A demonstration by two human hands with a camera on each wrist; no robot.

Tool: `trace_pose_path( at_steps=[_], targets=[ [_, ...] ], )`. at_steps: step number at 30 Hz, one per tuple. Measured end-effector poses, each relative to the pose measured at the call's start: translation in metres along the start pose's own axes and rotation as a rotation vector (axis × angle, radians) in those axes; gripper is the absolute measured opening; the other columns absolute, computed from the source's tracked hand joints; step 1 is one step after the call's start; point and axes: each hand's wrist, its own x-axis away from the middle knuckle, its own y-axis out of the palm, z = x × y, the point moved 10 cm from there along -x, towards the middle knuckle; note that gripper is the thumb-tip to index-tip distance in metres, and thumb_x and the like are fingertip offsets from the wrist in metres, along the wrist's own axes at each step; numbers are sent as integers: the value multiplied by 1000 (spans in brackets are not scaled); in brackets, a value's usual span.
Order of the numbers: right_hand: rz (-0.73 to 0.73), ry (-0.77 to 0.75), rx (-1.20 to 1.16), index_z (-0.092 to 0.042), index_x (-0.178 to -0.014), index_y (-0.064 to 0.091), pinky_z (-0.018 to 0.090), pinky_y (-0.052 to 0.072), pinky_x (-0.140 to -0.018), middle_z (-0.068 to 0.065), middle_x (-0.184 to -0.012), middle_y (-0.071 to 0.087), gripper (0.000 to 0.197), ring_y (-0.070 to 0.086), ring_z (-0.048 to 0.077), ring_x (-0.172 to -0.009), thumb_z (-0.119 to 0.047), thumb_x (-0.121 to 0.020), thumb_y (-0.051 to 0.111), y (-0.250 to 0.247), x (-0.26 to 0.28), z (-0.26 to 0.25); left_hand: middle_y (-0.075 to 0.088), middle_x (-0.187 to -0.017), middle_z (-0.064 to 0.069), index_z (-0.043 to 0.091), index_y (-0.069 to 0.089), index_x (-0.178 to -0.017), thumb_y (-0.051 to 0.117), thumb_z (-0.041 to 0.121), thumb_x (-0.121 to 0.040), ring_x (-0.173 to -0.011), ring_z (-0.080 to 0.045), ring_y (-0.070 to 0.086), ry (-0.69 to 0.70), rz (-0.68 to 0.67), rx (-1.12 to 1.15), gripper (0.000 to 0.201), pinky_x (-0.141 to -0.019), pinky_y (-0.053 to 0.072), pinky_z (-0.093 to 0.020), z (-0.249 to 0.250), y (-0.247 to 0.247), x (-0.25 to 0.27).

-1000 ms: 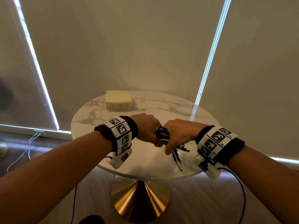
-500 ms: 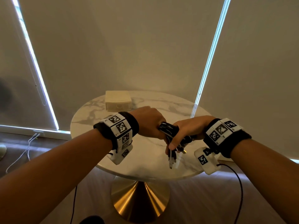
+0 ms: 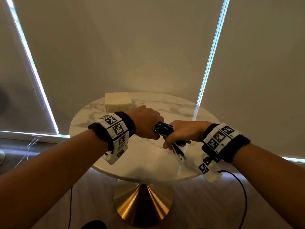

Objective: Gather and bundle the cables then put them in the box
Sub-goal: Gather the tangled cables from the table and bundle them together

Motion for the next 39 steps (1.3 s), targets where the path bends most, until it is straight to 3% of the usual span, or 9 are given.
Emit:
trace_pose_path(
  at_steps=[3,7,11,14,20,31,34,36,39],
  targets=[
    [68,17,139,-1,-89,75,36,47,-66,15,-84,75,27,60,25,-71,-27,-82,79,-4,-3,-2,63,-91,10,30,61,-104,71,60,-74,-83,-12,60,-69,-116,82,43,-81,52,-32,-3,12,-2],
    [143,6,346,-7,-91,74,34,54,-70,12,-88,76,22,65,20,-70,-26,-80,78,-4,-4,-8,67,-90,10,30,63,-103,79,68,-60,-82,-11,63,-149,-280,168,59,-82,55,-33,-3,31,-1],
    [168,17,482,-14,-106,72,37,60,-80,5,-91,74,30,71,21,-82,-28,-80,78,-2,1,-8,69,-92,8,29,64,-108,79,64,-65,-83,-11,64,-136,-289,189,58,-83,55,-32,4,43,0],
    [186,4,573,-16,-112,69,36,61,-79,4,-91,72,33,70,21,-82,-29,-83,76,-2,3,-12,70,-92,8,28,63,-111,80,63,-65,-83,-11,64,-154,-285,247,60,-85,55,-33,6,47,1],
    [264,-20,746,-17,-114,65,31,57,-68,1,-84,67,32,68,21,-75,-30,-86,73,-2,2,-23,69,-91,7,29,63,-107,77,74,-56,-84,-12,63,-227,-403,287,70,-86,53,-32,1,51,7],
    [174,-36,520,-22,-108,71,35,61,-81,-2,-90,75,41,72,16,-81,-41,-75,84,-14,-4,-12,70,-90,7,27,65,-108,77,52,-75,-82,-12,64,-161,-153,311,43,-82,54,-30,-3,38,-1],
    [95,-25,432,-19,-101,73,36,58,-82,4,-92,76,36,72,24,-86,-41,-75,85,-17,-7,-8,69,-88,6,26,65,-104,75,49,-78,-80,-12,64,-159,-107,296,35,-81,55,-32,-5,32,-3],
    [19,7,342,-16,-104,74,35,53,-75,11,-98,76,45,69,32,-84,-45,-72,85,-19,-5,-4,68,-84,6,26,65,-98,74,45,-81,-77,-12,63,-143,-79,284,27,-78,55,-31,-4,26,-3],
    [-78,55,137,-6,-110,73,34,47,-76,18,-98,76,52,65,24,-80,-40,-73,84,-20,2,5,64,-76,8,30,59,-85,68,40,-85,-69,-11,60,-102,-14,220,14,-70,54,-30,-1,10,-3]
  ],
)
